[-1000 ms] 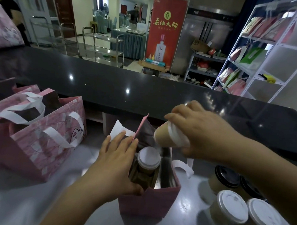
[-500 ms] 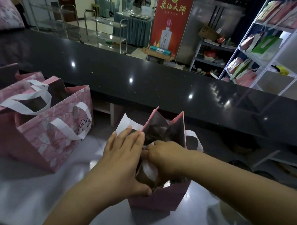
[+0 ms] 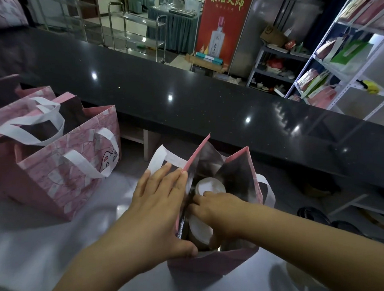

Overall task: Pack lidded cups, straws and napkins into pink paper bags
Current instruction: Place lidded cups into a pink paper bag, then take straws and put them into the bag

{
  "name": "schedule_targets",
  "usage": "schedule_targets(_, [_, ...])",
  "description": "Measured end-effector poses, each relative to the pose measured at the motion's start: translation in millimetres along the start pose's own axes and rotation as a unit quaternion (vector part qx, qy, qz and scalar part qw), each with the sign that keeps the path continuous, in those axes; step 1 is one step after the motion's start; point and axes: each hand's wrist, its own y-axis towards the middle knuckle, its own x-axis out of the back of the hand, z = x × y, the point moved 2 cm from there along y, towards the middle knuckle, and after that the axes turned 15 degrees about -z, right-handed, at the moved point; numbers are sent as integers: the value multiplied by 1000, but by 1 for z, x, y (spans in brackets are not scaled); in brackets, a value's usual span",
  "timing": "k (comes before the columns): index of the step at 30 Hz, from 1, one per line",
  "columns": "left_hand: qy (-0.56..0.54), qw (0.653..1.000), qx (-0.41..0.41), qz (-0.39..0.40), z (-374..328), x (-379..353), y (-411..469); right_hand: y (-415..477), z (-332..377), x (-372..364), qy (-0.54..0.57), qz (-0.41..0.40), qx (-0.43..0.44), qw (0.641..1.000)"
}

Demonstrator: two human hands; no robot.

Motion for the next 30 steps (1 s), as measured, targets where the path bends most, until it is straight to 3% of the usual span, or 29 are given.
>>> schedule_targets(11, [1,1000,-16,5,-6,4,11,7,1,-8,23,30,-34,999])
schedule_targets(16, [8,998,-56,28,-16,5,19,-4,-18,0,193,42,-127,972])
schedule_targets(18, [16,997,-75,22,-23,5,21,-10,-29,14,277,-6,-165,947])
schedule_targets(21, [24,995,-100,-14,-40,6,25,-28,-47,40,311,-159,-194,917])
schedule_targets(25, [-39,992,-102,-59,-77,7,34,-79,-71,51,376,-326,-217,840])
schedule_targets(30, [-106,982,-117,-99,-153,-23,53,-168,-103,15,375,-372,-258,809])
